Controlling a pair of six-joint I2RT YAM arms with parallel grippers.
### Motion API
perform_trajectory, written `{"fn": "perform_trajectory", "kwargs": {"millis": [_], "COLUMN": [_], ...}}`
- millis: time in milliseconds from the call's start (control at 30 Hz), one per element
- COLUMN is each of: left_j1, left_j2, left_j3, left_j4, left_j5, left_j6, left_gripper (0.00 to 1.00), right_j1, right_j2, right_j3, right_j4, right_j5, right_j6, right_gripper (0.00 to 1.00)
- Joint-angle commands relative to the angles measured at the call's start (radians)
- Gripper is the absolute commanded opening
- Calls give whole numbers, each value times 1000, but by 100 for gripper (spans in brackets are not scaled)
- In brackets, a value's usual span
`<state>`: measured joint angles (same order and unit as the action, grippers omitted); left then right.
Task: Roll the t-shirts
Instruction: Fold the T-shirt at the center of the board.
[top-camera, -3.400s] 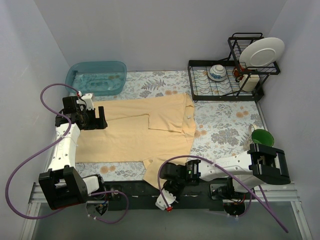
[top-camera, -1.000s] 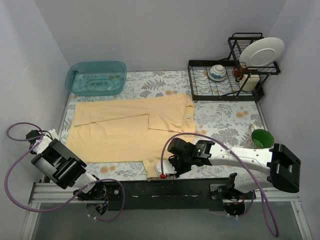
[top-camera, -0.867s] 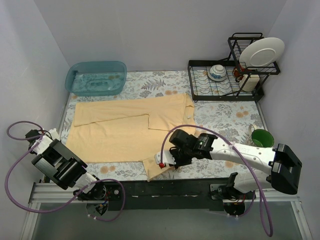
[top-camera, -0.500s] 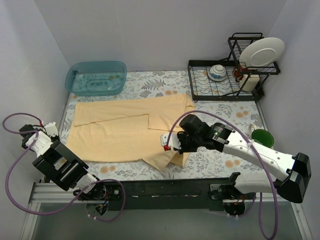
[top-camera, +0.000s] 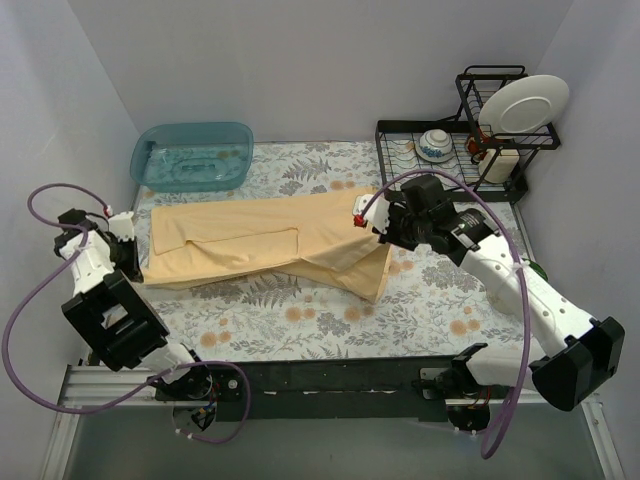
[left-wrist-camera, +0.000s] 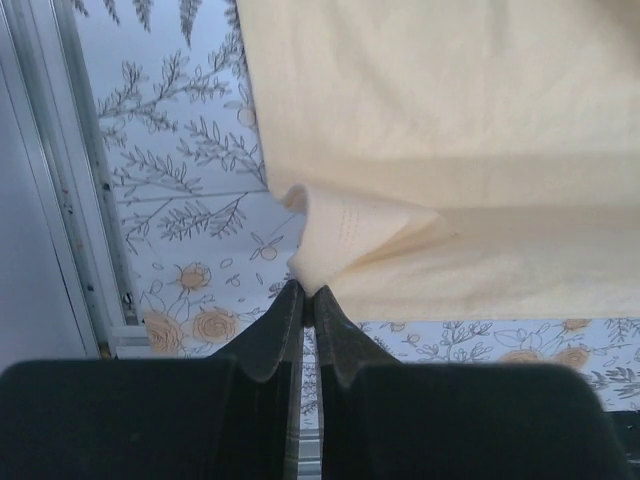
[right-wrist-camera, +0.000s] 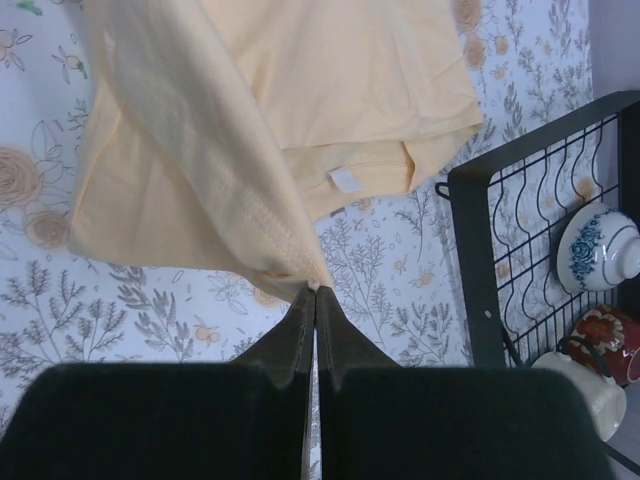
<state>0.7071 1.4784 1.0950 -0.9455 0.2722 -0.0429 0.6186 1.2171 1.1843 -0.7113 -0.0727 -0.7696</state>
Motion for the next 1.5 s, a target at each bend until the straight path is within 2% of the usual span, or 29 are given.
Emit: {"fn": "perform_trajectory", "kwargs": {"millis": [0,133,333,500,700,900,1100,1267,1467], "left_j1": [-76,-112,-113,-112,-113,-113,-115,-118,-146], "left_j2": [46,120,136,13,-35,-26,72,183,253], "left_j3": [126,224,391,323,240,207,279,370,404], "left_j4": [30,36,-99,-114,-144,-107,-90,-99,-87], "left_j5": [-7,-47,-109,-162,-154,-140,-113,-85,-80], "left_j6": [-75,-103,-63,37,28,-17,-66,-103,-127], "left_gripper": [0,0,0,0,0,0,0,0,0], "right_j1": [-13,-13,3,116,202,196,148,84,4], "right_j2": [36,96,194,170,113,91,104,170,292], "right_j3": [52,87,288,282,215,187,173,213,290], "right_j4": [67,72,-42,-96,-134,-122,-59,-19,-33], "right_j5": [8,-25,-150,-193,-231,-158,-127,-113,-151], "right_j6": [-89,-118,-54,-25,39,39,1,-26,-37], "right_gripper": [1,1,1,1,1,1,1,1,1]}}
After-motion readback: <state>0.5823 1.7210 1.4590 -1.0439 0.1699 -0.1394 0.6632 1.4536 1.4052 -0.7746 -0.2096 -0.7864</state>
